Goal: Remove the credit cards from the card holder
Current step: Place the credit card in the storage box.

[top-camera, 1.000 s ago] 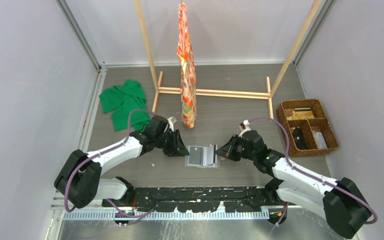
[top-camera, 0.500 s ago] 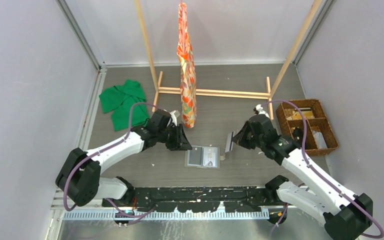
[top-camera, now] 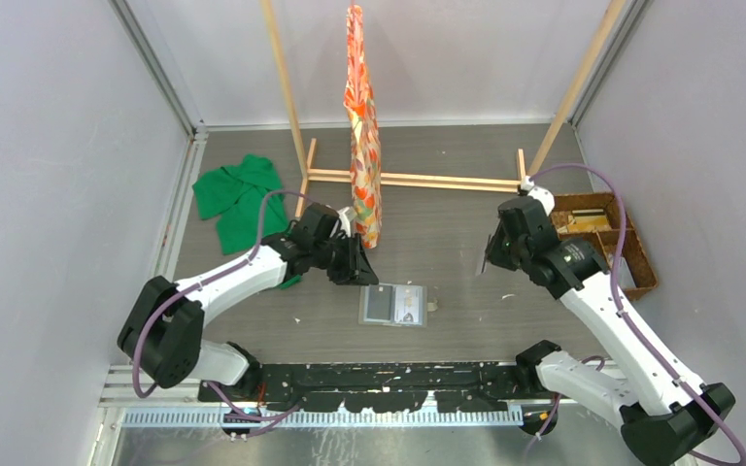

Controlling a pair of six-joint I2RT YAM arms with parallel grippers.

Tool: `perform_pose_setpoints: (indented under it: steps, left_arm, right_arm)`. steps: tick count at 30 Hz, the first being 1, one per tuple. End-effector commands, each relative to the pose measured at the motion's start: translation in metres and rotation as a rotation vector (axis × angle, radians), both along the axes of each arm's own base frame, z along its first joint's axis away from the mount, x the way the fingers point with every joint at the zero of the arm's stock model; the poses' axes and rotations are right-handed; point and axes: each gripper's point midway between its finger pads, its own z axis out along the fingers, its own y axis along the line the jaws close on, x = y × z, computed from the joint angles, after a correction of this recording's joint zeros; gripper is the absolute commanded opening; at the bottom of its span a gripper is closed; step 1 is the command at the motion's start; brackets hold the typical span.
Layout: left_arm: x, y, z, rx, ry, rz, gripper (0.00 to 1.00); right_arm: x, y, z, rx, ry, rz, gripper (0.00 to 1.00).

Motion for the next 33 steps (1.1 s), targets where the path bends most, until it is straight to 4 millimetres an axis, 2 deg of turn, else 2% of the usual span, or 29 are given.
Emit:
perform_pose_setpoints:
  steps: [1,9,14,26,33]
  left_arm:
    - [0.008,-0.012,0.018,-0.029,-0.030,-0.050,0.32]
    - [0.011,-0.002,0.024,0.059,-0.058,-0.087,0.32]
    - [0.011,0.004,0.032,0.094,-0.061,-0.106,0.32]
    - [0.018,-0.001,0.053,0.091,-0.029,-0.175,0.32]
    - [0.021,-0.005,0.053,0.087,-0.015,-0.187,0.31]
  right_arm:
    - [0.009,-0.046,0.023,-0.207,-0.030,-0.081,0.01]
    - [0.022,-0.105,0.045,-0.461,0.007,-0.183,0.01]
    - [0.027,-0.129,0.053,-0.574,0.047,-0.272,0.01]
    - [0.037,-0.161,0.045,-0.696,0.164,-0.362,0.01]
    - [0.040,-0.184,0.038,-0.723,0.235,-0.423,0.01]
